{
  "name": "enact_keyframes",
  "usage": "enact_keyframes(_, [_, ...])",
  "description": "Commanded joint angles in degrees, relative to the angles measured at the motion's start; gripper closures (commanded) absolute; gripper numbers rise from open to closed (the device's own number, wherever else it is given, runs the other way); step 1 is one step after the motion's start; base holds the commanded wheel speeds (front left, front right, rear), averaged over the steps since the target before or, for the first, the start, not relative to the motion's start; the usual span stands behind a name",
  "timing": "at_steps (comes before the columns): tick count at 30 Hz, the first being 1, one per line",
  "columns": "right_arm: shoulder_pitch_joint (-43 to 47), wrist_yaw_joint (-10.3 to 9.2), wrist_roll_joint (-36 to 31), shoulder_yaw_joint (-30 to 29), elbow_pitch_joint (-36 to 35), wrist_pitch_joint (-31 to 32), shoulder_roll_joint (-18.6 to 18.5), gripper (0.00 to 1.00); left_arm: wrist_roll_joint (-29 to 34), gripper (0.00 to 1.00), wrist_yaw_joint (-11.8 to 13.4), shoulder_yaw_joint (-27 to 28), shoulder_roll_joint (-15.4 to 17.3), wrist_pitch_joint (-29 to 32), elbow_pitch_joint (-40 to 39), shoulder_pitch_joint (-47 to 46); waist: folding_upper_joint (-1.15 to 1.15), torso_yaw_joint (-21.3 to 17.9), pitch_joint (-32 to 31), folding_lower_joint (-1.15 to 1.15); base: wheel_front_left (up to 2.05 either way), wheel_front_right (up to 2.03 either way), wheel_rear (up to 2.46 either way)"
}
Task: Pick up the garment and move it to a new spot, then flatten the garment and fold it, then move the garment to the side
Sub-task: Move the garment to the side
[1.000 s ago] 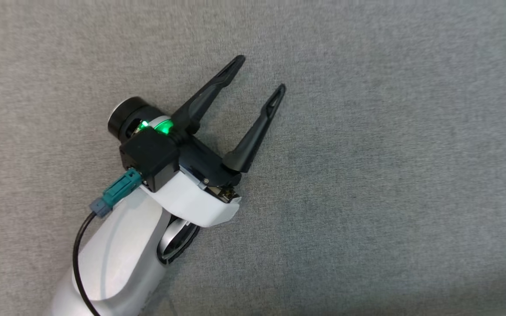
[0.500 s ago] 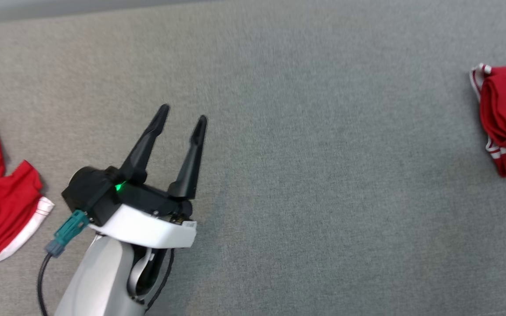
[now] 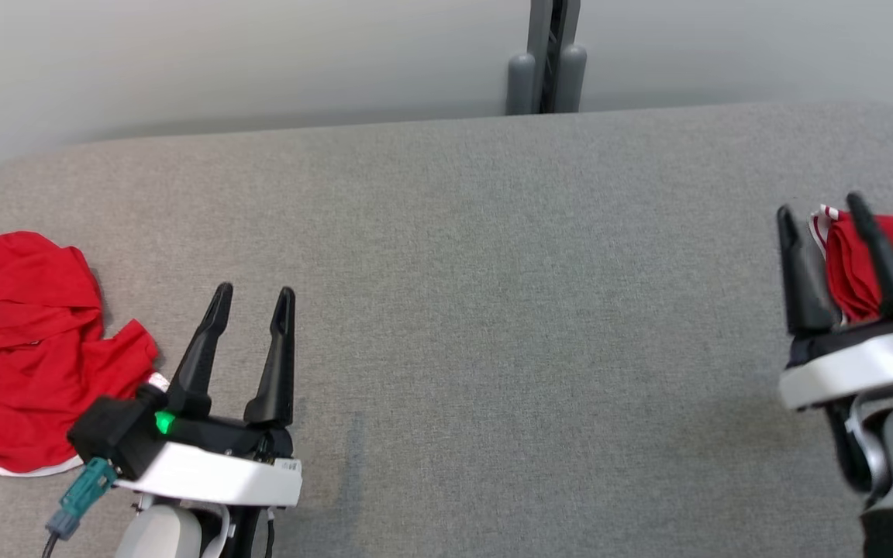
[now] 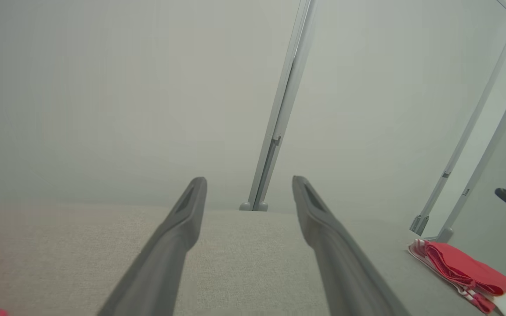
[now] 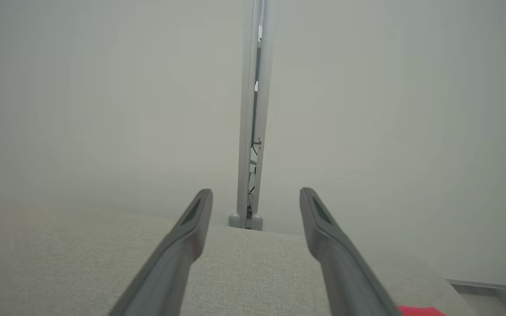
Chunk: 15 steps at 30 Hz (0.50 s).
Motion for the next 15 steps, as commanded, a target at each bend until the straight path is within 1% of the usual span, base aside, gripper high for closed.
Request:
enact_keyframes(1, [2.15,-0.02,-0.78,-0.38,-1.31,-0.31,1.14,0.00,0.89,0.00,0.02,0.69,0.13,0.01,0.06,1.07,0.00,0.51,-1.30,0.00,0.00,0.00,0.00])
enact_keyframes(2, [2.15,-0.02,-0.78,-0.38,-1.31,-0.31,1.14,0.00,0.89,0.00,0.02,0.69,0.13,0.01,0.06,1.07,0.00,0.51,-1.30,0.00,0.00,0.00,0.00])
enact_keyframes(6, [6.45,-0.02,-2.48,-1.01,-3.62,-0.33,4.49,0.00,1.93,0.00,0.02,2.32,-0.25,0.02,0.07,2.84,0.00,0.79,-2.35,0.00,0.00,0.00,0.00])
enact_keyframes(12, [9.68,-0.02,-4.14,-1.40,-4.43,-0.34,6.94,0.00,2.66,0.00,0.02,3.82,-0.46,0.02,0.84,5.31,0.00,0.49,-3.77,0.00,0.00,0.00,0.00])
enact_keyframes(15, [10.47,-0.02,-4.53,-1.57,-4.48,-0.35,7.78,0.00,1.10,0.00,0.02,4.25,-0.50,0.02,1.21,5.73,0.00,0.46,-4.19,0.00,0.00,0.00,0.00])
